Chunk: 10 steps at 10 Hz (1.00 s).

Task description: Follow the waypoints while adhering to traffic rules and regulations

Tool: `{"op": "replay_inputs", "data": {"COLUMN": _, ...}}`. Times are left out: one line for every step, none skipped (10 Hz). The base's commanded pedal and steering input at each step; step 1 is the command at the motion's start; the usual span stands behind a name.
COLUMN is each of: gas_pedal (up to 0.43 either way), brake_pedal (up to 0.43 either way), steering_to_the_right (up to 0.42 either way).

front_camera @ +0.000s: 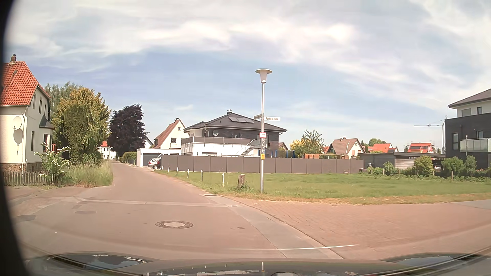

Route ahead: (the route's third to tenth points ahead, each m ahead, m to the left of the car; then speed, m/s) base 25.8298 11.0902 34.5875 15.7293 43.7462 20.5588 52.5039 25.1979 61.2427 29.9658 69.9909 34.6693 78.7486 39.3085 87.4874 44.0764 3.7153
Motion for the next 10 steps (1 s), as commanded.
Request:
{"op": "replay_inputs", "data": {"gas_pedal": 0.248, "brake_pedal": 0.000, "steering_to_the_right": -0.173}}
{"op": "replay_inputs", "data": {"gas_pedal": 0.287, "brake_pedal": 0.000, "steering_to_the_right": -0.197}}
{"op": "replay_inputs", "data": {"gas_pedal": 0.319, "brake_pedal": 0.000, "steering_to_the_right": -0.218}}
{"op": "replay_inputs", "data": {"gas_pedal": 0.319, "brake_pedal": 0.000, "steering_to_the_right": -0.227}}
{"op": "replay_inputs", "data": {"gas_pedal": 0.331, "brake_pedal": 0.000, "steering_to_the_right": -0.228}}
{"op": "replay_inputs", "data": {"gas_pedal": 0.331, "brake_pedal": 0.000, "steering_to_the_right": -0.225}}
{"op": "replay_inputs", "data": {"gas_pedal": 0.331, "brake_pedal": 0.000, "steering_to_the_right": -0.222}}
{"op": "replay_inputs", "data": {"gas_pedal": 0.331, "brake_pedal": 0.000, "steering_to_the_right": -0.220}}
{"op": "replay_inputs", "data": {"gas_pedal": 0.331, "brake_pedal": 0.000, "steering_to_the_right": -0.214}}
{"op": "replay_inputs", "data": {"gas_pedal": 0.331, "brake_pedal": 0.000, "steering_to_the_right": -0.203}}
